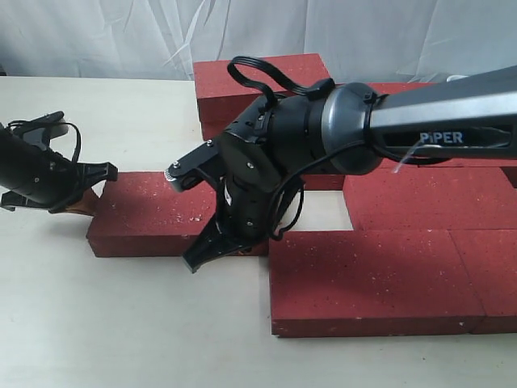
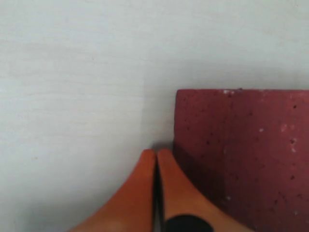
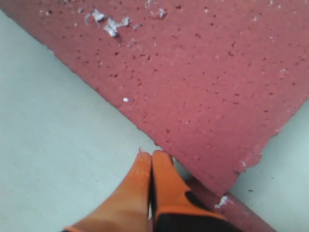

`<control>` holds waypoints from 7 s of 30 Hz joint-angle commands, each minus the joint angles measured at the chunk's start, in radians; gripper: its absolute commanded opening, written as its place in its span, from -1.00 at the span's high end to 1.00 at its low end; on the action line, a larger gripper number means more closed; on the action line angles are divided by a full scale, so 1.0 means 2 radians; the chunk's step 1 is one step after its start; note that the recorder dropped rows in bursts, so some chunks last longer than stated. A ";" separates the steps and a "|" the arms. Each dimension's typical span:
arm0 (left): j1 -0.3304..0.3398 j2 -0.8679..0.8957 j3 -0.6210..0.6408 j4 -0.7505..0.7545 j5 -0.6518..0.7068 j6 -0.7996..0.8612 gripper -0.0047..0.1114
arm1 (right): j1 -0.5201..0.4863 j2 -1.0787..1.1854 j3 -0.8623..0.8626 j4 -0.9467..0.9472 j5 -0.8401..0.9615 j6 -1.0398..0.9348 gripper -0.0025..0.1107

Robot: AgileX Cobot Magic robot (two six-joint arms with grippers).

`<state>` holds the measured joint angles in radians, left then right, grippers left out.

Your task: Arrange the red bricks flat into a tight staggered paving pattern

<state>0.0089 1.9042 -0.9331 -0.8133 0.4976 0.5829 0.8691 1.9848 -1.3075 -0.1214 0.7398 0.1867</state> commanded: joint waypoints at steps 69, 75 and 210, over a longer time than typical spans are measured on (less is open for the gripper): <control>-0.001 0.003 -0.002 -0.031 -0.006 0.057 0.92 | -0.001 0.017 -0.002 -0.042 -0.007 0.024 0.97; -0.001 0.005 -0.002 -0.032 -0.005 0.057 0.92 | -0.001 0.017 -0.002 -0.065 -0.007 0.048 0.97; 0.001 0.005 -0.004 -0.038 0.031 0.077 0.92 | -0.125 -0.025 -0.002 0.182 -0.003 -0.104 0.97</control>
<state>0.0089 1.9168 -0.9352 -0.8846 0.5372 0.7377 0.6166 1.9238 -1.3118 0.2359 0.7257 -0.0231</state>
